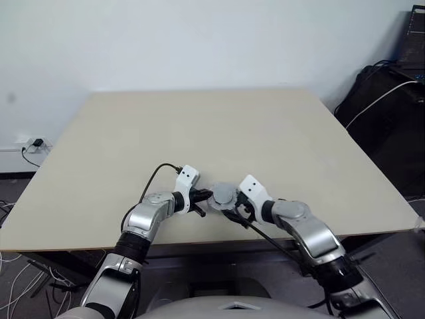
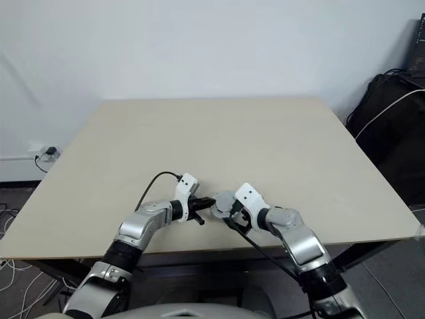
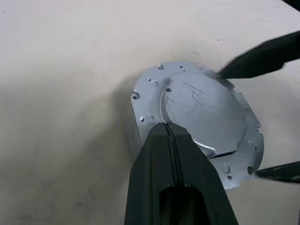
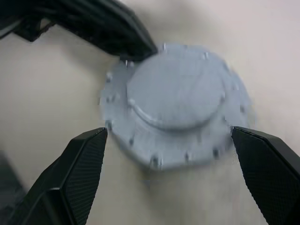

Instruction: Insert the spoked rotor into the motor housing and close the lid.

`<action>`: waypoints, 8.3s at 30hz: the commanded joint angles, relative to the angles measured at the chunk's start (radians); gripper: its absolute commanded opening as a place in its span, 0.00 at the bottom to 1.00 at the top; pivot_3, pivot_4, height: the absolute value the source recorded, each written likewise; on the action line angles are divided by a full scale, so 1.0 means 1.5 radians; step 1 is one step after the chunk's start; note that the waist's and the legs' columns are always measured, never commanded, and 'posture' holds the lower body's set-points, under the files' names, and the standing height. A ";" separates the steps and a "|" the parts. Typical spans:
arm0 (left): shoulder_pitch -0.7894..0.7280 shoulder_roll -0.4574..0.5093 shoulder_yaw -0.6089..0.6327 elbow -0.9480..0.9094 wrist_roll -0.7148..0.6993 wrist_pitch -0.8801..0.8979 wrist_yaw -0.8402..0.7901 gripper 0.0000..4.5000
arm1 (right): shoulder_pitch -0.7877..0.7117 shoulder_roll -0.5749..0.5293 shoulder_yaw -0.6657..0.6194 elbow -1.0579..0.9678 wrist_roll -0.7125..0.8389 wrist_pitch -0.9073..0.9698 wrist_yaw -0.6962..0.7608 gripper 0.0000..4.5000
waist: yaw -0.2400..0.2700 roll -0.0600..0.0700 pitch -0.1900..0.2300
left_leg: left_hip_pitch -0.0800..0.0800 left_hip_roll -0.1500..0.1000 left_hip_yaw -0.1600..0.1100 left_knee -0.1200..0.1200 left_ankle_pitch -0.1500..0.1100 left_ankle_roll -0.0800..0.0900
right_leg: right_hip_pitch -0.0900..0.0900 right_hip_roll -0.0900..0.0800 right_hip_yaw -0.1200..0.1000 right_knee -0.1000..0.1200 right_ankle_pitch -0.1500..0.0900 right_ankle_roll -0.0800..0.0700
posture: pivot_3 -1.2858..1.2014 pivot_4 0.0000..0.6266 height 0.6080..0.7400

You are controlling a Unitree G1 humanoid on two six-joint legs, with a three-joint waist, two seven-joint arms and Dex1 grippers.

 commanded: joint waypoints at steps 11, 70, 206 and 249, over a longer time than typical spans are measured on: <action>0.008 -0.007 -0.036 0.004 0.010 0.015 -0.020 0.00 | 0.027 0.124 -0.231 -0.039 0.175 0.078 -0.109 1.00 | 0.005 0.000 0.000 | -0.005 -0.001 -0.001 0.000 -0.001 0.001 | -0.004 -0.001 0.000 -0.001 0.000 0.002 | 0.52 0.00 1.00; 0.008 -0.014 -0.029 0.010 0.017 0.003 -0.031 0.00 | -0.040 0.391 -0.470 0.175 0.522 0.337 -0.246 0.72 | -0.011 0.008 -0.006 | -0.006 -0.002 0.000 0.000 0.000 0.002 | -0.005 -0.001 0.001 0.000 0.001 0.000 | 0.52 0.00 1.00; -0.178 -0.139 0.423 0.316 -0.517 -0.218 0.263 0.48 | 0.178 0.143 -0.014 0.035 0.024 -0.412 -0.237 1.00 | -0.001 -0.008 0.004 | -0.012 -0.001 0.007 0.002 0.002 -0.001 | -0.010 0.004 0.005 0.000 0.005 -0.001 | 0.52 0.00 1.00; 0.331 -0.060 0.191 -0.260 -0.195 -0.075 0.350 0.99 | 0.179 0.211 -0.062 0.046 -0.042 -0.341 -0.319 1.00 | -0.028 0.002 -0.014 | 0.006 0.003 0.008 -0.001 -0.006 -0.003 | 0.001 0.004 0.009 0.002 -0.002 -0.001 | 0.52 0.00 1.00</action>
